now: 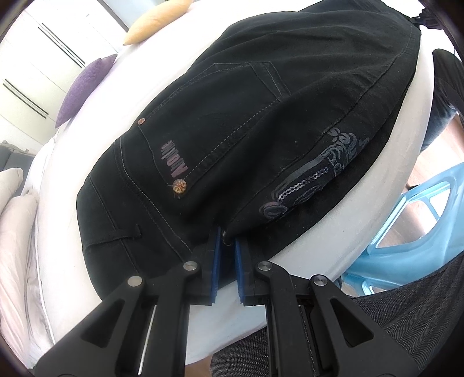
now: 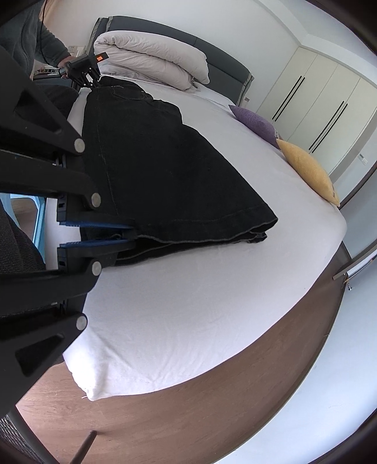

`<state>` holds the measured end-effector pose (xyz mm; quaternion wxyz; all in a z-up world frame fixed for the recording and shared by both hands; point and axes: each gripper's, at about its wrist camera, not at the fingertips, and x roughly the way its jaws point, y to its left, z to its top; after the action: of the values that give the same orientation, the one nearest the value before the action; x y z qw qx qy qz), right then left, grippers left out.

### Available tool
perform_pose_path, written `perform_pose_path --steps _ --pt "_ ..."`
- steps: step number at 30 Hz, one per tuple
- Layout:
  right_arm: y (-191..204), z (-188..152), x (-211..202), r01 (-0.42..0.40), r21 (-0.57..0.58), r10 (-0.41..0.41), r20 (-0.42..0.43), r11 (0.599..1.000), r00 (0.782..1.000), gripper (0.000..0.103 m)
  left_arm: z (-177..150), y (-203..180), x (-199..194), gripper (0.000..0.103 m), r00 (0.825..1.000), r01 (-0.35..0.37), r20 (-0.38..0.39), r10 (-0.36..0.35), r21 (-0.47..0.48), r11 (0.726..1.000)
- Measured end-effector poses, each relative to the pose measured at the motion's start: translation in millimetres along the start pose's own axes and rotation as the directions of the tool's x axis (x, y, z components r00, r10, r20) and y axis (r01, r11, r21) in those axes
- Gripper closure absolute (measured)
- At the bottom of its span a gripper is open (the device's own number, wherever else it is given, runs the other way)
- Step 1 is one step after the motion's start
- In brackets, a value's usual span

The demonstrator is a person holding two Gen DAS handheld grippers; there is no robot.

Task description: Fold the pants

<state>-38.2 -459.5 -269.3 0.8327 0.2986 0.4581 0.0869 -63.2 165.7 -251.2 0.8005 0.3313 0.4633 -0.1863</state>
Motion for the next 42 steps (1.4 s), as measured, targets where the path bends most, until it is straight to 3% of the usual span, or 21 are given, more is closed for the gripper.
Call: perform_pose_path --steps 5,10,14,16,20,23,25,27,29,32,35,38,40,42 --pt "-10.5 0.7 1.0 -0.033 0.035 0.035 -0.042 0.999 0.998 0.097 -4.6 2.5 -1.7 0.094 1.000 -0.006 0.017 0.006 -0.019 1.000" --pt "-0.5 -8.6 -15.3 0.045 -0.019 -0.046 -0.071 0.999 0.996 0.092 -11.6 4.5 -5.4 0.094 0.999 -0.021 0.036 0.022 -0.045 0.999" --pt "-11.8 -7.7 -31.4 0.180 0.060 -0.176 -0.066 0.982 0.982 0.067 -12.8 8.0 -15.7 0.092 0.999 -0.021 0.035 0.024 -0.078 0.997" --pt "-1.6 -0.5 -43.8 0.212 0.040 -0.212 -0.013 0.976 0.977 0.067 -13.8 10.4 -23.1 0.089 0.999 -0.016 0.030 0.019 -0.097 0.995" --pt "66.3 22.1 -41.1 0.070 -0.115 -0.063 0.066 0.991 0.996 0.067 -10.9 10.4 -45.1 0.080 0.998 -0.010 0.066 0.019 -0.124 0.992" --pt "125.5 37.4 3.7 -0.067 -0.232 0.067 -0.005 0.971 0.998 0.066 -1.1 7.4 -60.7 0.079 0.995 -0.016 0.096 0.029 -0.130 0.991" --pt "156.3 44.7 46.8 -0.125 -0.266 0.108 -0.077 0.956 0.991 0.066 5.9 5.9 -72.7 0.070 0.992 -0.014 0.123 0.030 -0.129 0.992" --pt "175.7 49.3 88.1 -0.153 -0.286 0.118 -0.135 0.946 0.984 0.066 9.7 5.7 -83.9 0.042 0.990 -0.014 0.140 0.032 -0.124 0.992" --pt "186.3 53.1 125.7 -0.186 -0.281 0.134 -0.194 0.942 0.972 0.066 8.0 7.2 -87.2 0.031 0.992 0.006 0.126 0.010 -0.125 0.992" --pt "173.5 54.3 162.4 -0.128 -0.246 0.071 -0.229 0.961 0.971 0.067 -2.5 5.8 -71.2 0.029 0.999 0.009 0.043 -0.003 -0.125 0.992" --pt "144.3 58.6 162.6 -0.131 -0.166 0.094 -0.210 0.977 0.973 0.095 -19.0 11.0 -66.4 0.029 1.000 0.011 0.000 -0.011 -0.173 0.985" --pt "108.1 64.4 136.8 -0.101 -0.083 0.089 -0.136 0.991 0.987 0.103 -14.0 21.0 -89.2 0.029 0.996 0.029 0.085 -0.010 -0.232 0.972" --pt "90.0 68.9 118.2 -0.041 0.004 0.041 -0.055 0.999 0.998 0.103 6.1 30.8 -100.9 0.029 0.985 0.067 0.168 -0.023 -0.258 0.964" --pt "93.0 71.1 102.4 -0.013 0.030 0.013 0.000 0.999 1.000 0.093 32.3 39.5 -101.7 0.029 0.973 0.098 0.228 -0.034 -0.272 0.957"
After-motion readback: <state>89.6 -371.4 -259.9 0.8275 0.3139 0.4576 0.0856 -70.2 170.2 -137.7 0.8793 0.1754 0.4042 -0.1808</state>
